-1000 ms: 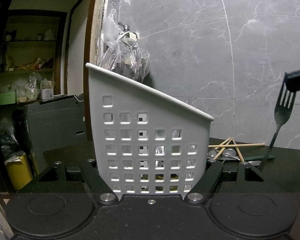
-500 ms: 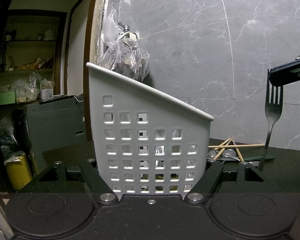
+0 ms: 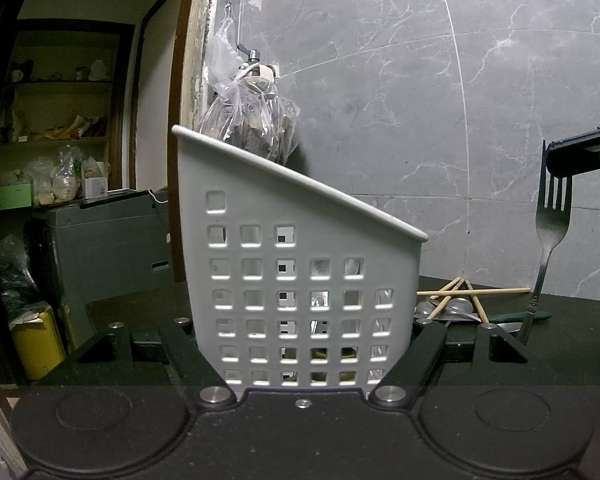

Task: Organize utensils
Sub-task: 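Lift the silver fork with the right gripper up toward the basket, then lower the silver fork into the basket and open the right gripper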

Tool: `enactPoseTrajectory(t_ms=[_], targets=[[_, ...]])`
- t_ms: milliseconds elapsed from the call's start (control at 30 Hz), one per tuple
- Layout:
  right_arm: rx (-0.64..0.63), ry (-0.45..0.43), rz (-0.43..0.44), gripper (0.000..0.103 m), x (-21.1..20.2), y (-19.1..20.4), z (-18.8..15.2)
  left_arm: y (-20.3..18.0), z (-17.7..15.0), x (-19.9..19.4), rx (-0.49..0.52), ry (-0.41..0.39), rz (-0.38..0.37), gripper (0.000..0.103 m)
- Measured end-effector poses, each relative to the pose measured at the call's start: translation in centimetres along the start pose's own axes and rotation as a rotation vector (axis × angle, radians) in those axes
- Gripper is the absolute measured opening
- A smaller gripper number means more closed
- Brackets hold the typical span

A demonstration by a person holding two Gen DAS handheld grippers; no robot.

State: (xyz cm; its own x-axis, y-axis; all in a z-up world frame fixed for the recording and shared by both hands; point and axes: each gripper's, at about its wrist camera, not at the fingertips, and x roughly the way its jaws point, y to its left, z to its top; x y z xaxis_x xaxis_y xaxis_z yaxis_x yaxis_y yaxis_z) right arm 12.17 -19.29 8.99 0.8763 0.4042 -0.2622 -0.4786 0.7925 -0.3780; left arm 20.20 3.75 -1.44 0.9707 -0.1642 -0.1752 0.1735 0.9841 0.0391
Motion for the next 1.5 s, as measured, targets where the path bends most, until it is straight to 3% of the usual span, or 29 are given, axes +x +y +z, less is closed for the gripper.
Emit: enactPoseTrajectory(t_ms=[667,800,967,1133,1267,1500], targets=[[0.003,-0.027,-0.013,0.001,0.3,0.4,-0.7,0.1,-0.1,0.0,0.000,0.002,-0.001,0.076],[-0.031,-0.136,-0.067,0.001,-0.9,0.6,0.9,0.1,0.0,0.0,0.000,0.002,-0.002,0.076],[-0.052,-0.397,-0.189,0.001,-2.3,1.0,2.8,0.0,-0.1,0.1,-0.001,0.003,-0.002,0.076],[-0.005,-0.620,-0.180,0.001,-1.7,1.5,3.9,0.1,-0.1,0.2,-0.003,0.005,-0.003,0.076],[0.042,-0.650,-0.091,0.001,1.0,2.0,4.3,0.1,-0.1,0.4,-0.001,0.005,-0.007,0.076],[0.063,-0.575,0.010,0.002,5.5,3.3,3.8,0.2,-0.2,0.4,0.001,0.003,-0.010,0.076]])
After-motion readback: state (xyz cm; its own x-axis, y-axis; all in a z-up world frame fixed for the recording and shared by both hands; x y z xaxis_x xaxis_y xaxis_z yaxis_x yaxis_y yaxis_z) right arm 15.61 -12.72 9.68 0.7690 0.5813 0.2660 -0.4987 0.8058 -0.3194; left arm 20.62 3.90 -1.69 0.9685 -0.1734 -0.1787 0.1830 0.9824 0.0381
